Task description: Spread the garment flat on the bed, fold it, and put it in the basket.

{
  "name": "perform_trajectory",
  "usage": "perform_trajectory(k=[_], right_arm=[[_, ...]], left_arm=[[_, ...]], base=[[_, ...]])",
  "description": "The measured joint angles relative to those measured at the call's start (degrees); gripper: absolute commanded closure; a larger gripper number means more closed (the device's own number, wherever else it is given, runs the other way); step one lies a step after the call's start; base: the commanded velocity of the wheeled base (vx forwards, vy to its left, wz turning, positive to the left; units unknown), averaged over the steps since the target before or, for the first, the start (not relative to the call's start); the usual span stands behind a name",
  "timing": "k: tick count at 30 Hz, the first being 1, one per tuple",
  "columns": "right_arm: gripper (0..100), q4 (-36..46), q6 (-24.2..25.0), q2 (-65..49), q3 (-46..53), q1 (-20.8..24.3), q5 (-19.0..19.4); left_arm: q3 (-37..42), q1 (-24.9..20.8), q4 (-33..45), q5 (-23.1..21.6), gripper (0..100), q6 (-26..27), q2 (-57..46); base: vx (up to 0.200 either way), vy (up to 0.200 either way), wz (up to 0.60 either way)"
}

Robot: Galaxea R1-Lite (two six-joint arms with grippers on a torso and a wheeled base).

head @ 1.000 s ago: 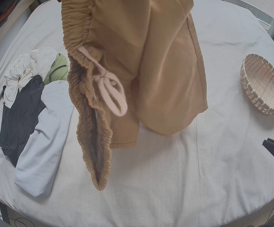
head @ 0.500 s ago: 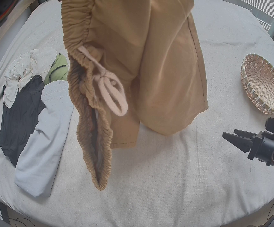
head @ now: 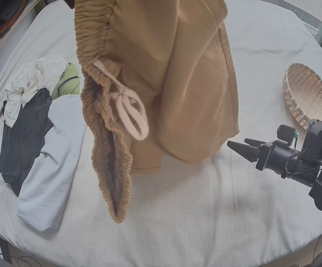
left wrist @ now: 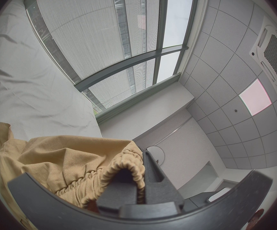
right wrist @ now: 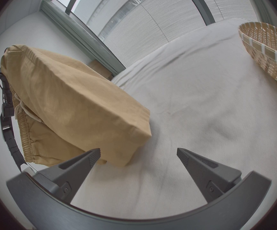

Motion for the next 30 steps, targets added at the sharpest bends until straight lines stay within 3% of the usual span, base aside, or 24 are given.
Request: perform_trajectory(k=[9, 10, 22, 30], right_arm=[[0, -7.01, 0.0, 6.1, -2.06, 3.91, 0.33], [100, -7.69, 0.0, 6.49, -2.18, 4.07, 0.37], [100, -16.45, 0.46, 9.87, -2.26, 4.49, 2.13], [100, -22.91, 0.6, 7.25, 3.89, 4.16, 1.71]], left_arm=[[0.11, -0.05, 0.0, 0.02, 100, 0.0, -0.06], [0.09, -0.05, 0.0, 0.02, 100, 0.0, -0.06], [0.24, 0.04, 0.0, 0.02, 100, 0.0, -0.09], [0.41, 1.77, 0.0, 0.0, 100, 0.0, -0.13]], base=[[0.0, 0.0, 0.0], [0.0, 0.0, 0.0], [0.0, 0.0, 0.0], [0.0, 0.0, 0.0]])
